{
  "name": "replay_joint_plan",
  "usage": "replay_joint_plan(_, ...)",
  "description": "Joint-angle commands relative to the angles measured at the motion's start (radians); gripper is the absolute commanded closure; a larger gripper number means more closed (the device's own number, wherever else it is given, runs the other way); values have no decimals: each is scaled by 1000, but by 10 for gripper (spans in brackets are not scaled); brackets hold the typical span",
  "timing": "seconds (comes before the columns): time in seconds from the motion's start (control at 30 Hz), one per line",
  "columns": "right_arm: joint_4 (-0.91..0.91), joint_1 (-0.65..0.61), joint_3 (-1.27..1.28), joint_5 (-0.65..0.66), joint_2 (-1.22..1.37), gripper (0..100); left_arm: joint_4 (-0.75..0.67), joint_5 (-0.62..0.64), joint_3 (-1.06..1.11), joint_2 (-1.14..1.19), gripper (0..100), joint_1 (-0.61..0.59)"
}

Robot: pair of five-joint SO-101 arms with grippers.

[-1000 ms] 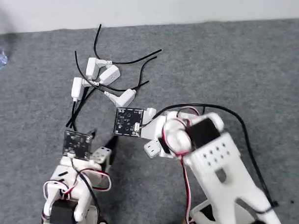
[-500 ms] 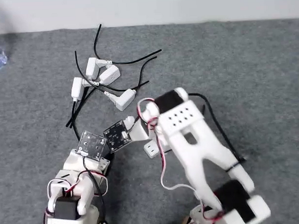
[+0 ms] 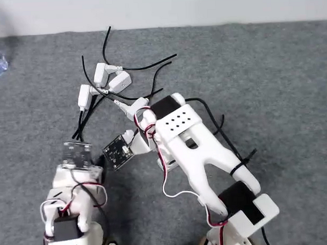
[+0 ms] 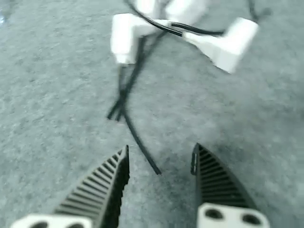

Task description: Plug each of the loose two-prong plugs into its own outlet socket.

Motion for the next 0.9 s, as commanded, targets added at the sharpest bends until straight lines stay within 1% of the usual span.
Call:
replay_joint_plan(0.0, -16, 7, -57, 35, -7, 989, -28, 26, -56, -11, 794, -32)
replay_joint_plan(0.13, -16, 7, -57, 77, -7, 989, -28, 29, -59, -11, 794, -34)
replay_joint_plan(0.2, -16, 7, -58, 106, -7, 989, -31, 55, -59, -11, 794, -34)
replay_joint_plan(0.43, -25, 10, -66, 239, 13, 989, -46, 61, -53, -11, 794, -23)
replay_joint_plan(0.57, -74, 10, -94, 244, 85, 989, -55, 61, -42, -11, 794, -8)
replay_joint_plan(0.67, -73, 8, -127, 245, 134, 989, -54, 60, -38, -11, 794, 21)
replay_joint_plan(0.87, -33, -2, -164, 239, 145, 989, -52, 31, -38, -11, 794, 25)
